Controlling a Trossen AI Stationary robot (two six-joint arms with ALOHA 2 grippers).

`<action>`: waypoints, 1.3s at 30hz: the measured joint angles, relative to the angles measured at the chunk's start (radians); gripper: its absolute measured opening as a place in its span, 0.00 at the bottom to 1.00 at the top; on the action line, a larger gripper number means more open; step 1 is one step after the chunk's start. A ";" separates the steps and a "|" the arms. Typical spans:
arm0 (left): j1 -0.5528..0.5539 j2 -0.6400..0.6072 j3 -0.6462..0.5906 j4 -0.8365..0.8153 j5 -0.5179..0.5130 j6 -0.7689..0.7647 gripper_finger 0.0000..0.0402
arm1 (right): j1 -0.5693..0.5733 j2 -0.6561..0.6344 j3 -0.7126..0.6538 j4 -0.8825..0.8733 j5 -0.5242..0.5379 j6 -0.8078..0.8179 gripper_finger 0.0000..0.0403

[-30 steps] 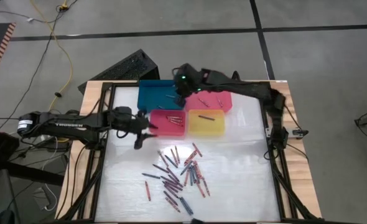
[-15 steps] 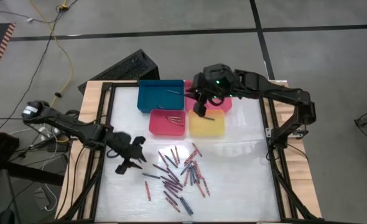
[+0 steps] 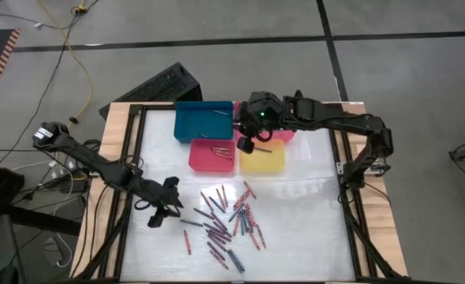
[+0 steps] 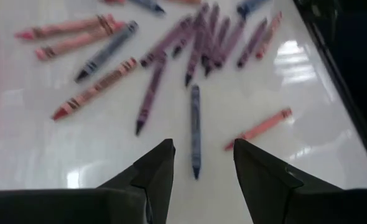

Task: Sort crayons
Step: Put the blue crayon into the blue bin

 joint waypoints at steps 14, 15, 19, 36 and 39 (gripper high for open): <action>-0.058 0.161 0.000 0.021 -0.056 0.099 0.37 | 0.062 0.036 0.000 0.005 -0.003 0.044 0.20; -0.058 0.173 0.000 0.026 -0.073 0.120 0.37 | 0.070 0.036 0.000 0.006 -0.003 0.050 0.20; -0.058 0.217 0.000 0.033 -0.152 0.210 0.37 | 0.096 0.036 0.000 0.012 -0.003 0.061 0.20; -0.056 0.378 0.000 0.212 -0.101 0.278 0.37 | 0.172 0.036 0.000 -0.007 0.094 0.145 0.20; -0.059 0.379 0.000 0.230 -0.106 0.278 0.37 | 0.166 0.036 0.000 -0.007 0.105 0.142 0.20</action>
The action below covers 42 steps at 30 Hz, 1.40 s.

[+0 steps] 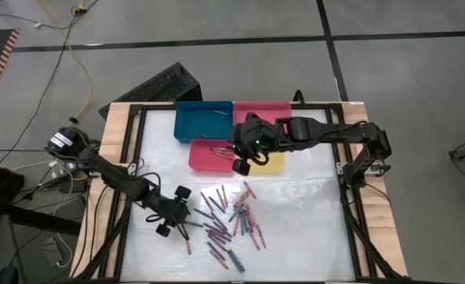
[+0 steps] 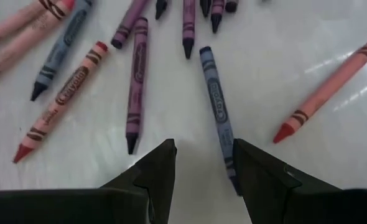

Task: Sort crayons
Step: Put the blue crayon into the blue bin

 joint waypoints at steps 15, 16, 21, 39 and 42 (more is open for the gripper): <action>-0.052 0.000 0.000 -0.058 0.001 -0.024 0.37 | 0.025 0.000 0.000 0.000 0.002 0.044 0.20; -0.053 0.000 0.000 -0.076 0.001 -0.031 0.37 | 0.025 0.000 0.000 0.000 0.002 0.042 0.20; -0.052 -0.001 0.001 -0.108 0.009 -0.058 0.37 | 0.025 0.000 0.000 0.000 0.002 0.042 0.20; -0.103 -0.001 0.001 -0.176 0.012 -0.280 0.37 | 0.025 0.000 0.000 0.000 0.001 0.036 0.20; -0.112 -0.001 0.001 -0.182 -0.027 -0.304 0.37 | 0.025 0.000 0.000 0.000 0.001 0.000 0.20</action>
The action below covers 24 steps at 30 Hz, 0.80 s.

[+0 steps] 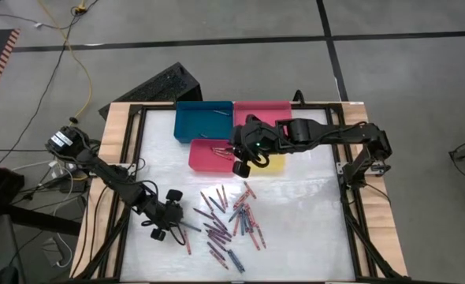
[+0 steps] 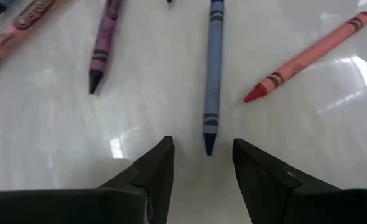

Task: Sort crayons
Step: Put the blue crayon into the blue bin

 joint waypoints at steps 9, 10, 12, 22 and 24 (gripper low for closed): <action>0.007 -0.003 -0.001 0.025 -0.099 0.041 0.37 | 0.008 0.000 0.000 -0.001 0.000 -0.011 0.20; 0.007 -0.003 -0.001 0.027 -0.100 0.039 0.37 | 0.012 0.000 0.000 -0.001 0.000 -0.011 0.20; 0.008 -0.003 -0.001 0.028 -0.096 0.031 0.37 | 0.014 0.000 0.000 -0.001 -0.001 -0.014 0.20; 0.011 -0.081 -0.003 -0.044 -0.131 -0.069 0.37 | 0.018 0.000 0.000 0.000 -0.001 -0.049 0.20; 0.011 -0.102 -0.003 -0.055 -0.140 -0.121 0.37 | 0.018 0.000 0.000 0.003 -0.001 -0.069 0.20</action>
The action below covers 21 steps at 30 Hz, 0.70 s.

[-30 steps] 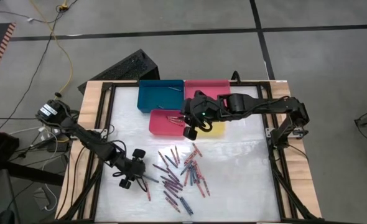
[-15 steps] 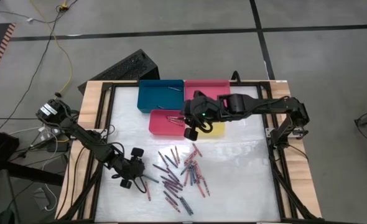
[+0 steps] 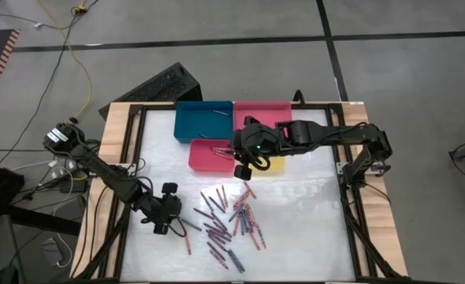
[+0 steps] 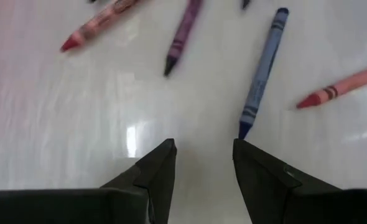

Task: Sort crayons
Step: Put the blue crayon into the blue bin

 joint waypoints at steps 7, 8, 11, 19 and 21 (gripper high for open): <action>-0.040 -0.010 0.000 -0.075 -0.181 -0.113 0.37 | -0.022 0.000 0.000 0.026 0.000 -0.018 0.20; -0.044 -0.010 0.000 -0.079 -0.235 -0.121 0.37 | -0.023 0.000 0.000 0.027 0.000 -0.021 0.20; -0.050 -0.010 -0.001 -0.072 -0.385 -0.130 0.37 | -0.023 0.000 0.000 0.027 0.000 -0.021 0.20; -0.040 -0.009 -0.033 -0.069 -0.625 -0.301 0.37 | -0.026 0.000 -0.025 0.046 -0.003 -0.029 0.20; -0.034 -0.009 -0.033 -0.063 -0.646 -0.312 0.37 | -0.022 0.001 -0.033 0.044 -0.003 -0.028 0.20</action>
